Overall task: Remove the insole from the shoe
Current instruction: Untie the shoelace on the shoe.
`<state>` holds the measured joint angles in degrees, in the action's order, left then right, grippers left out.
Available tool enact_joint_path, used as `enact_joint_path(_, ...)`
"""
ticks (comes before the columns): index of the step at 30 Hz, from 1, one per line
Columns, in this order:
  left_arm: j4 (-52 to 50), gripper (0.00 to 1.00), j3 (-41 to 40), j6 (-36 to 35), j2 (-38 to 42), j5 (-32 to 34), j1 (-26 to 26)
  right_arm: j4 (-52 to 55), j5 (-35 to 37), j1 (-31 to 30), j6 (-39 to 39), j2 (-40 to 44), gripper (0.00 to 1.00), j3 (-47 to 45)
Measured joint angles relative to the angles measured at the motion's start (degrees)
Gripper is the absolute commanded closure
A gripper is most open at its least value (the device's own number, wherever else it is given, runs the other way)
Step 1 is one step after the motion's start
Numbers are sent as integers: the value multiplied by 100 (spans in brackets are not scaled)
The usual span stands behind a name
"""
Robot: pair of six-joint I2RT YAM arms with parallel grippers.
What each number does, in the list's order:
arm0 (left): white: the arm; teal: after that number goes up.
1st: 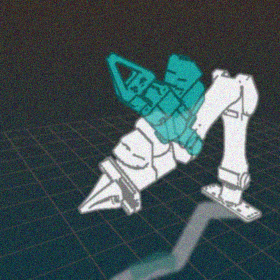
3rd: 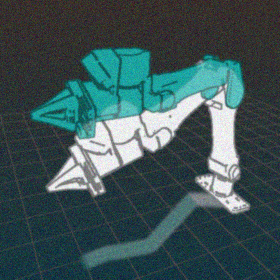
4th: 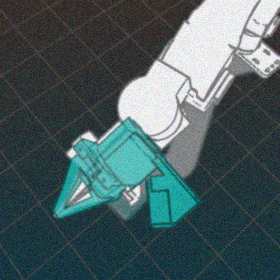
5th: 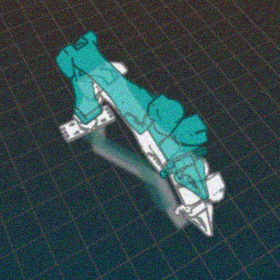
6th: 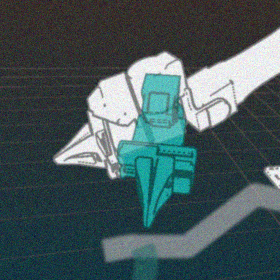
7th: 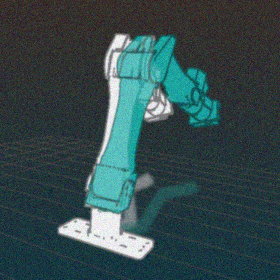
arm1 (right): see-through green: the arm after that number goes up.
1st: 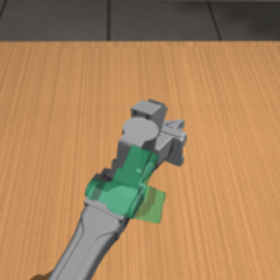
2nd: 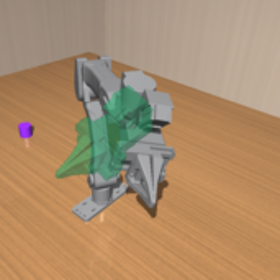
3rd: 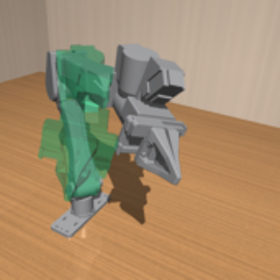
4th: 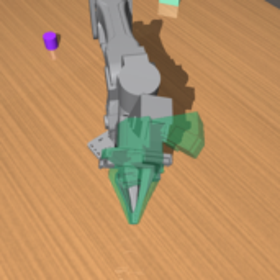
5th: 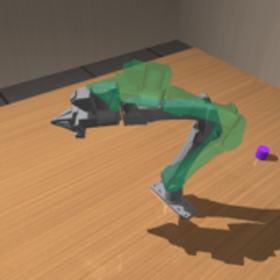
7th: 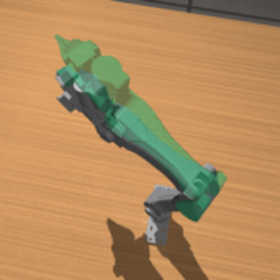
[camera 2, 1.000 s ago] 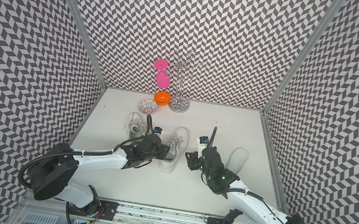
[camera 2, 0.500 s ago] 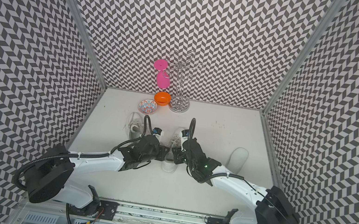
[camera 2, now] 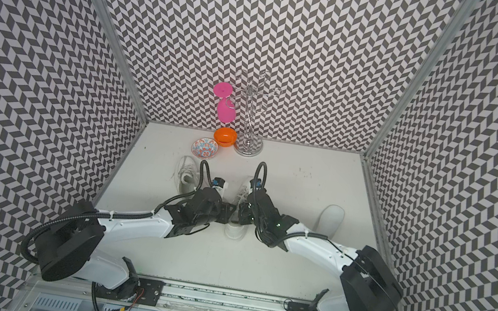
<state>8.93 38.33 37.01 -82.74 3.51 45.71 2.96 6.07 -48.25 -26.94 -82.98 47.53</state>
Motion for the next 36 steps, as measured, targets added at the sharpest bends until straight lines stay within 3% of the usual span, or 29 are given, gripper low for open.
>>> enact_joint_path(13, 13, 75, -7, 2, 0, 2, 2, 28, 271, -2, -109, -76, 86, 74)
enact_joint_path(36, 26, 76, -7, -2, 7, 4, 2, 37, 555, -39, -164, -546, 84, 323)
